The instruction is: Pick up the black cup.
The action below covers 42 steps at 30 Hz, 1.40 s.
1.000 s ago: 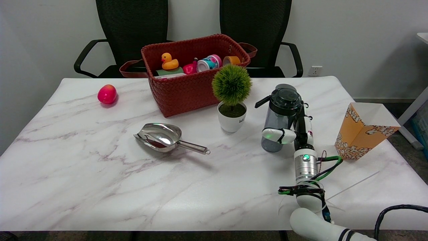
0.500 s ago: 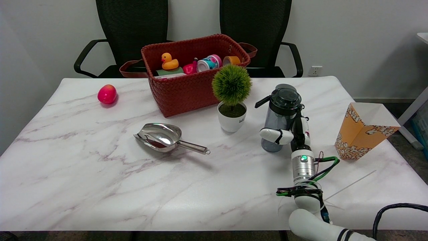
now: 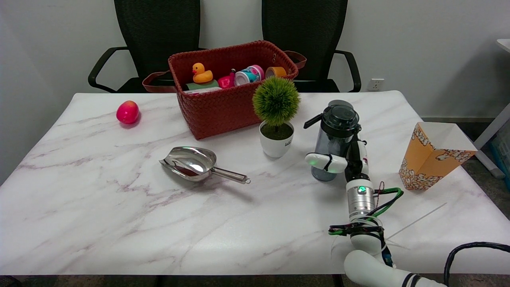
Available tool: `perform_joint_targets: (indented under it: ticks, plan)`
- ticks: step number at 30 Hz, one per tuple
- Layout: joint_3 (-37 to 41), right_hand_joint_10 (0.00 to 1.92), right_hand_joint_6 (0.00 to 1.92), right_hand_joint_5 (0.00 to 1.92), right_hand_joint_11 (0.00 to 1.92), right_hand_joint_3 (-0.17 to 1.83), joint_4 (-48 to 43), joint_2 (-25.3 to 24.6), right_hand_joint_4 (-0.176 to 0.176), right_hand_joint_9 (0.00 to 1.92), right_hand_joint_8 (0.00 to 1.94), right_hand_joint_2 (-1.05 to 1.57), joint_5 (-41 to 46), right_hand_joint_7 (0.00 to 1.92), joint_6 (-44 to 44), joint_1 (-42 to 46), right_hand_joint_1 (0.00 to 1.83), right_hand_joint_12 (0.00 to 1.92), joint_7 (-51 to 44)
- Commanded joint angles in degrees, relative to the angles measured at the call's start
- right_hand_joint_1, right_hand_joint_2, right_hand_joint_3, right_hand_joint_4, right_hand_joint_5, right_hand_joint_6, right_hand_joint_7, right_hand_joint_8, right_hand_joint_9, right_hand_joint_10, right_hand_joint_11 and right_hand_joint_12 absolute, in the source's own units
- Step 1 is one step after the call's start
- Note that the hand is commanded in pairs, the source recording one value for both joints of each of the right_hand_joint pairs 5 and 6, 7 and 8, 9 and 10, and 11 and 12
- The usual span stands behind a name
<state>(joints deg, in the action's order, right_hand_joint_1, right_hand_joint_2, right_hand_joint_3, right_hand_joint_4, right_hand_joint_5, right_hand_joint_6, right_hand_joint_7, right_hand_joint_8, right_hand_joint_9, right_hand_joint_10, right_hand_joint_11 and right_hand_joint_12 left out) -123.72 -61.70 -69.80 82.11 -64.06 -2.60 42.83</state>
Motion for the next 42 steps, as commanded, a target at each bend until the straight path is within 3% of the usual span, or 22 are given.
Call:
perform_joint_targets:
  ticks: [1,6,9,12,15,17,21,25,29,31,34,36,42]
  plan:
    - [-0.3,0.52,0.11,0.11,0.25,0.14,0.7,0.0,0.000,0.52,0.69,-0.13,-0.1,0.69,-0.4,0.0,1.16,0.25,3.7]
    - [-0.2,0.62,0.29,0.29,0.29,0.10,0.7,0.0,0.000,0.62,0.87,0.01,-0.1,0.87,-0.4,0.0,1.20,0.29,3.8]
    - [-0.1,0.69,0.30,0.30,0.34,0.26,0.7,0.0,0.000,0.69,0.91,0.05,-0.1,0.91,-0.4,0.1,1.21,0.34,3.8]
    - [0.0,0.75,0.33,0.33,0.36,0.29,0.7,-0.1,0.000,0.75,0.95,0.06,-0.1,0.95,-0.4,0.1,1.21,0.36,4.8]
    - [0.0,0.96,0.40,0.40,0.46,0.35,0.7,-0.1,0.000,0.96,1.06,0.06,-0.1,1.06,-0.4,0.1,1.21,0.46,5.4]
    - [-0.1,1.07,0.55,0.55,0.54,0.41,0.7,-0.1,0.000,1.07,1.15,0.05,-0.1,1.15,-0.4,0.1,1.24,0.54,5.4]
    - [-0.1,1.12,0.90,0.90,0.61,0.48,0.6,-0.1,0.000,1.12,1.23,0.07,-0.1,1.23,-0.5,0.1,1.23,0.61,5.4]
    - [-0.3,1.24,1.02,1.02,0.74,0.56,0.3,0.0,0.000,1.24,1.35,0.11,-0.1,1.35,-0.5,0.1,1.18,0.74,5.4]
    - [-0.1,1.37,1.29,1.29,0.87,0.57,0.2,0.0,0.000,1.37,1.48,0.19,-0.7,1.48,-0.5,0.1,1.17,0.87,5.4]
    - [0.1,1.42,1.49,1.49,0.94,0.62,0.2,0.0,0.000,1.42,1.54,0.34,-1.5,1.54,-0.5,0.2,1.18,0.94,5.4]
    - [0.2,1.53,1.75,1.75,1.12,0.73,0.2,0.0,0.000,1.53,1.66,0.81,-2.0,1.66,-0.5,0.3,1.21,1.12,5.7]
    - [0.2,1.55,1.79,1.79,1.18,0.75,0.2,0.1,0.000,1.55,1.70,1.02,-2.1,1.70,-0.5,0.3,1.23,1.18,5.7]
    - [0.2,1.58,1.80,1.80,1.24,0.73,0.1,0.1,0.000,1.58,1.73,1.23,-2.7,1.73,-0.5,0.3,1.28,1.24,5.7]
